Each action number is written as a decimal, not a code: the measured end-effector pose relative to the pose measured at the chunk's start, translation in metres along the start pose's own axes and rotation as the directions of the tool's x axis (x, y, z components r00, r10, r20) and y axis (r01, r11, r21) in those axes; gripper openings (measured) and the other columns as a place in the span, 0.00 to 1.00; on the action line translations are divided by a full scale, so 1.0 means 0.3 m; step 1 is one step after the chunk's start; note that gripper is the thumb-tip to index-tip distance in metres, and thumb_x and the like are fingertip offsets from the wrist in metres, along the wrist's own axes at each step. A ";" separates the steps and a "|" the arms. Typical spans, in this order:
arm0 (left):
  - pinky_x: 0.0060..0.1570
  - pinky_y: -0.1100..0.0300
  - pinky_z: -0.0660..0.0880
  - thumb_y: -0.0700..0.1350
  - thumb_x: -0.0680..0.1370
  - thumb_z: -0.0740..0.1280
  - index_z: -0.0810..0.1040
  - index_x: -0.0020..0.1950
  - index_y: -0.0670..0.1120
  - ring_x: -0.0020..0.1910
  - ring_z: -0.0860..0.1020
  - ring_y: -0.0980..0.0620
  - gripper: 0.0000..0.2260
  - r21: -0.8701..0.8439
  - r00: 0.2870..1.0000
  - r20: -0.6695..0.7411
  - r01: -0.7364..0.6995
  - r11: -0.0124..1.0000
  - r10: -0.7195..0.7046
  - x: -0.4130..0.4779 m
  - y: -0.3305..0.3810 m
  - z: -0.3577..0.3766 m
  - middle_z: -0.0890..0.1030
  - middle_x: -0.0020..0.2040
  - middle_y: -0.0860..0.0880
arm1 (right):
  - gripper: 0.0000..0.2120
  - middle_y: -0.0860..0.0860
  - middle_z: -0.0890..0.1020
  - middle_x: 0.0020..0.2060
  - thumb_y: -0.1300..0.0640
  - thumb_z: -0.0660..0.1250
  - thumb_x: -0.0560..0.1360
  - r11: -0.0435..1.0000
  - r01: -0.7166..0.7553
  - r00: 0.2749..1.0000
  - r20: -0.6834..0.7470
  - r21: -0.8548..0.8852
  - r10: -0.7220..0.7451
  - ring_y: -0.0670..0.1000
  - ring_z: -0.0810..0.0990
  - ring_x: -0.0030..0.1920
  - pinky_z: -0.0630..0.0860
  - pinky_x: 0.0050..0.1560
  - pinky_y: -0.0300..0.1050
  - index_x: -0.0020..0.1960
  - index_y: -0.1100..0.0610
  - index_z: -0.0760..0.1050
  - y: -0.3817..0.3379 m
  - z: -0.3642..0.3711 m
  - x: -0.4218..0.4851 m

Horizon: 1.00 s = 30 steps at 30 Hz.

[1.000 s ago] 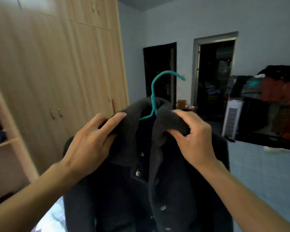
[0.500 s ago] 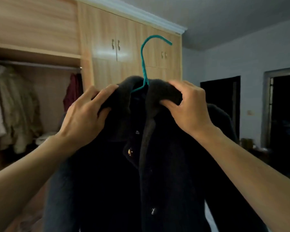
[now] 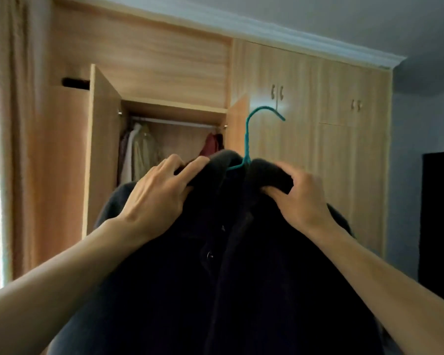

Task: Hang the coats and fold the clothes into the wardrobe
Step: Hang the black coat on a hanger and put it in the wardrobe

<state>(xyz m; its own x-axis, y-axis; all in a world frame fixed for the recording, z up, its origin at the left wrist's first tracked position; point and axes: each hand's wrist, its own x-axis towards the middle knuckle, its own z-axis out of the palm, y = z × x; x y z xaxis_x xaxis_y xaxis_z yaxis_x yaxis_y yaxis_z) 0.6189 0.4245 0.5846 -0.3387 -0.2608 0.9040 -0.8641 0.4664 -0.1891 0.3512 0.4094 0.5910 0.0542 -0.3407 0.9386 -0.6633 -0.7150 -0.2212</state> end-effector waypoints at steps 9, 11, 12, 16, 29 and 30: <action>0.37 0.54 0.75 0.44 0.77 0.69 0.66 0.74 0.55 0.39 0.74 0.48 0.27 0.156 0.994 0.050 0.086 0.984 -0.095 -0.133 -0.240 0.072 0.72 0.46 0.50 | 0.19 0.37 0.82 0.49 0.57 0.76 0.71 0.977 -0.029 0.989 0.147 0.212 -0.003 0.37 0.80 0.52 0.77 0.55 0.35 0.59 0.46 0.79 0.113 0.440 0.023; 0.38 0.54 0.75 0.43 0.76 0.71 0.68 0.74 0.53 0.40 0.75 0.48 0.27 0.201 0.995 0.052 0.077 0.977 -0.089 -0.124 -0.267 0.107 0.73 0.47 0.49 | 0.20 0.36 0.82 0.50 0.58 0.77 0.70 0.966 -0.030 0.991 0.136 0.257 -0.006 0.36 0.79 0.52 0.76 0.55 0.32 0.59 0.45 0.79 0.162 0.504 0.043; 0.39 0.55 0.75 0.43 0.75 0.72 0.68 0.74 0.52 0.40 0.75 0.48 0.28 0.221 0.994 0.062 0.070 0.973 -0.086 -0.117 -0.276 0.126 0.73 0.48 0.49 | 0.21 0.36 0.81 0.50 0.58 0.77 0.70 0.957 -0.032 0.991 0.132 0.288 -0.006 0.36 0.79 0.53 0.75 0.55 0.31 0.60 0.45 0.78 0.186 0.532 0.054; 0.40 0.52 0.78 0.42 0.77 0.70 0.66 0.75 0.53 0.40 0.74 0.49 0.28 0.244 0.992 0.088 0.069 0.967 -0.093 -0.059 -0.326 0.229 0.72 0.49 0.49 | 0.21 0.38 0.82 0.50 0.58 0.77 0.69 0.940 -0.004 0.994 0.100 0.342 -0.032 0.36 0.79 0.52 0.77 0.56 0.34 0.60 0.47 0.79 0.304 0.638 0.122; 0.43 0.49 0.78 0.44 0.79 0.62 0.59 0.77 0.56 0.46 0.75 0.49 0.28 0.308 0.975 0.128 0.133 0.942 -0.179 0.123 -0.539 0.702 0.71 0.55 0.50 | 0.21 0.44 0.80 0.55 0.63 0.72 0.74 0.910 0.067 0.982 0.136 0.410 -0.133 0.42 0.79 0.56 0.78 0.59 0.42 0.65 0.52 0.75 0.739 0.928 0.334; 0.43 0.48 0.78 0.44 0.79 0.62 0.59 0.77 0.56 0.46 0.74 0.49 0.28 0.299 0.974 0.130 0.140 0.944 -0.186 0.120 -0.562 0.738 0.71 0.55 0.50 | 0.21 0.44 0.80 0.55 0.63 0.72 0.74 0.910 0.076 0.978 0.149 0.408 -0.148 0.41 0.78 0.56 0.78 0.59 0.41 0.66 0.52 0.75 0.767 0.955 0.344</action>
<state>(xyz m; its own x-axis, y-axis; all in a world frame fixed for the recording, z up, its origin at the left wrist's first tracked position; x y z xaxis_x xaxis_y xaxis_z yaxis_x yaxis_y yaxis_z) 0.6700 0.1492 0.5643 -0.2177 -0.4503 0.8659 -0.9744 0.1506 -0.1666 0.4180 0.0348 0.5611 0.2620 -0.3181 0.9111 -0.2953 -0.9253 -0.2381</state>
